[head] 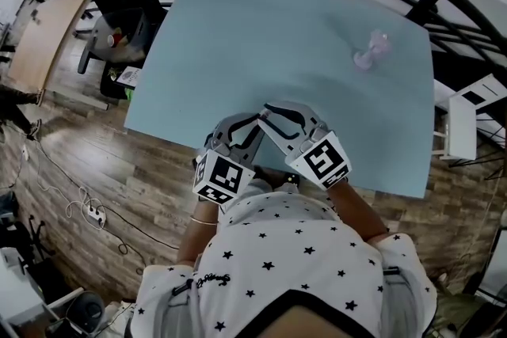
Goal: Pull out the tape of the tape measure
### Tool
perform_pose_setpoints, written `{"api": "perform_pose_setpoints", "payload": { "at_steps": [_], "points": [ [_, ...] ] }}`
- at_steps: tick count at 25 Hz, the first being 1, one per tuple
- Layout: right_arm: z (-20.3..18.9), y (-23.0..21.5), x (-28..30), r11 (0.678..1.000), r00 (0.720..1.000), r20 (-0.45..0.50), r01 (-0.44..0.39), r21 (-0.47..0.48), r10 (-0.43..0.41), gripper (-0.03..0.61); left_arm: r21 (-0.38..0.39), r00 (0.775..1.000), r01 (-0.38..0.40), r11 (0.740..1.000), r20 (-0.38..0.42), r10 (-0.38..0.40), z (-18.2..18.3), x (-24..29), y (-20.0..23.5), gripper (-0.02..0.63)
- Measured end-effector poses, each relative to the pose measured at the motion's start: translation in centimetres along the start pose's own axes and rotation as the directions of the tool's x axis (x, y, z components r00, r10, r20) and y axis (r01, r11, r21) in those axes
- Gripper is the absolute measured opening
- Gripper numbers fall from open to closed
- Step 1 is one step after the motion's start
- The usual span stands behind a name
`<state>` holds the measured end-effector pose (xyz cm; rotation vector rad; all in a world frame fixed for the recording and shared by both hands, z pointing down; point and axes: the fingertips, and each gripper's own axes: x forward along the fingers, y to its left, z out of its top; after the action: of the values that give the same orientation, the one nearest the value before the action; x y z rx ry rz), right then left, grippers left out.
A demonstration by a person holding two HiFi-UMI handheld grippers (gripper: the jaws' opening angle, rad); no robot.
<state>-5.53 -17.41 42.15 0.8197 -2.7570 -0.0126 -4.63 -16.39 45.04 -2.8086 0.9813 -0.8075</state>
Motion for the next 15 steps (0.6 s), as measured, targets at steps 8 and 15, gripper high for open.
{"api": "perform_pose_setpoints", "payload": {
  "at_steps": [8, 15],
  "points": [
    [-0.25, -0.49, -0.44, 1.0, 1.0, 0.002, 0.016, 0.015, -0.016, 0.038, -0.034, 1.0, -0.007, 0.999, 0.017, 0.008, 0.09, -0.28, 0.3, 0.078],
    [-0.28, -0.75, -0.95, 0.999, 1.0, 0.005, 0.03, 0.021, -0.03, 0.014, -0.017, 1.0, -0.012, 1.0, 0.016, 0.012, 0.32, -0.26, 0.04, 0.078]
  ]
}}
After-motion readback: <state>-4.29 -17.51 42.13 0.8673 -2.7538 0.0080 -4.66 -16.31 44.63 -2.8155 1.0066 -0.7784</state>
